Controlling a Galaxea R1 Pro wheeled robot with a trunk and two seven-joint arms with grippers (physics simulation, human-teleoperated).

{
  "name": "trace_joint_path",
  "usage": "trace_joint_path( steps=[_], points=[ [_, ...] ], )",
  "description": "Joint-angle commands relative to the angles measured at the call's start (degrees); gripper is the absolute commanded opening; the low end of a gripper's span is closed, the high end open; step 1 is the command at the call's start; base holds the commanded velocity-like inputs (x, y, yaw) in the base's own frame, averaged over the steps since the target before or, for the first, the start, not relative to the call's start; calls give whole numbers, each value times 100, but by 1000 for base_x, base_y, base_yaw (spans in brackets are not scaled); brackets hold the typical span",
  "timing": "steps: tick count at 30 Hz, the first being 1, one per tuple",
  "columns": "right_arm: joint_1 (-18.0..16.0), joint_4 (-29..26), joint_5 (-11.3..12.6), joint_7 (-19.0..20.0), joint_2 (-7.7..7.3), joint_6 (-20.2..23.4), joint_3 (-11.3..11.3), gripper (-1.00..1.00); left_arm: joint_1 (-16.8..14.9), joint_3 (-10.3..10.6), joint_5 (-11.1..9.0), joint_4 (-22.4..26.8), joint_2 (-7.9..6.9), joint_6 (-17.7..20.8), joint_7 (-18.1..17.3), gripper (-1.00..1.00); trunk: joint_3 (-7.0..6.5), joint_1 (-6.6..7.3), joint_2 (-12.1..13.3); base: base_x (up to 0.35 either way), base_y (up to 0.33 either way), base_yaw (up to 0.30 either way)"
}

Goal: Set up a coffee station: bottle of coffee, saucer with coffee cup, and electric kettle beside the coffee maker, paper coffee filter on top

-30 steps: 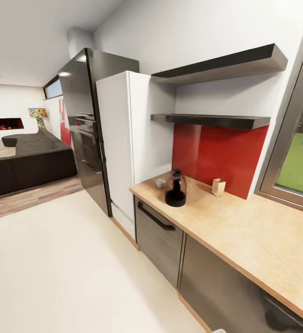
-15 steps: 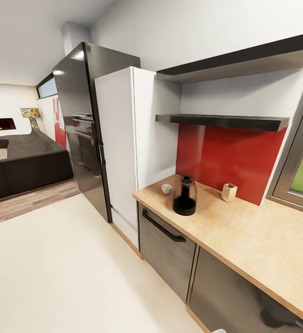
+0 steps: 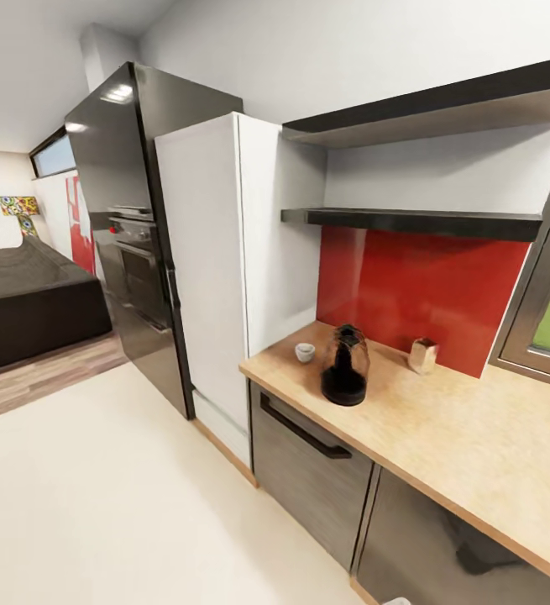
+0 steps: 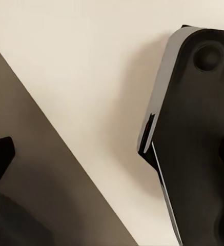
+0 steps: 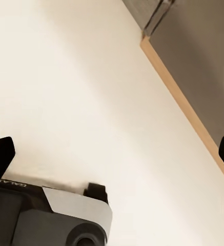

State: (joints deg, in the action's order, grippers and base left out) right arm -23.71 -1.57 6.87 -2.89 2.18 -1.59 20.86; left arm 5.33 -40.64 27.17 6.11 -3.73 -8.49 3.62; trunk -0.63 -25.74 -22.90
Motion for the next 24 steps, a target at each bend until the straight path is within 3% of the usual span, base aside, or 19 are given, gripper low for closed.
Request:
trace_joint_path(
  steps=[1,17,24],
  points=[
    [-2,8,60,-18,-2,-17,49,100,-3,-35,60,-4,-1,-21,16,100,0,-4,-2,230,279,-4],
    [-2,8,60,-20,-5,-17,49,100,-6,-38,60,-4,4,-21,13,100,0,-4,-2,230,279,-2],
    [-2,8,60,-19,-7,-17,49,100,-6,-39,60,-4,1,-21,16,100,0,-4,-2,226,279,-176]
  ],
)
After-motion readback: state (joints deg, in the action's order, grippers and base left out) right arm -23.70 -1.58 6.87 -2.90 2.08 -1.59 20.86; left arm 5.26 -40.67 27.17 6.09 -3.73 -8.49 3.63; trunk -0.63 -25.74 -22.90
